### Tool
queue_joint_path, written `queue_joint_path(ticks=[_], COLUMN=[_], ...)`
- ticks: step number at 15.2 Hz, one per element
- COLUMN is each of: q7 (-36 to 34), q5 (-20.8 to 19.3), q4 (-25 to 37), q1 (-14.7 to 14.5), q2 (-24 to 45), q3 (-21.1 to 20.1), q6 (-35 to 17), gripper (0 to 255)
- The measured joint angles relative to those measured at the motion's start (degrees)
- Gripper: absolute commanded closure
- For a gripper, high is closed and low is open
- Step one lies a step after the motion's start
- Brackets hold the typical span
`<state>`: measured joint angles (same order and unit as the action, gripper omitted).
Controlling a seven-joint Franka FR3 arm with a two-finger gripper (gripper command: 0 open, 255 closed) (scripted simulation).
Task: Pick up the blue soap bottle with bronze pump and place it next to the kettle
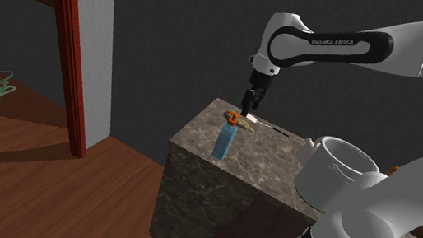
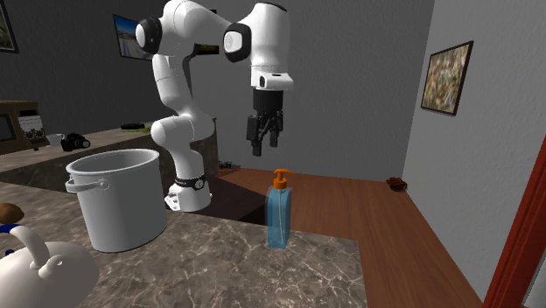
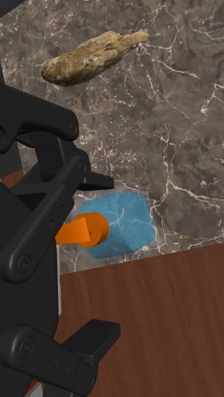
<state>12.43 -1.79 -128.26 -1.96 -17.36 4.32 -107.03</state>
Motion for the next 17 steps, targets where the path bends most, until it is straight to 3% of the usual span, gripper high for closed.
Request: queue_joint_path(ticks=[6,12,17], q7=[2.08,2.22,2.22], q5=[2.38,2.68,2.71], q4=[5.16,2.56,2.13], q1=[-0.11,-0.17,-0.18], q2=[11.00,12.77,12.91], q3=[1.04,1.03,1.02], q6=[-5.35,-9.70,-10.30], gripper=[0,0,0])
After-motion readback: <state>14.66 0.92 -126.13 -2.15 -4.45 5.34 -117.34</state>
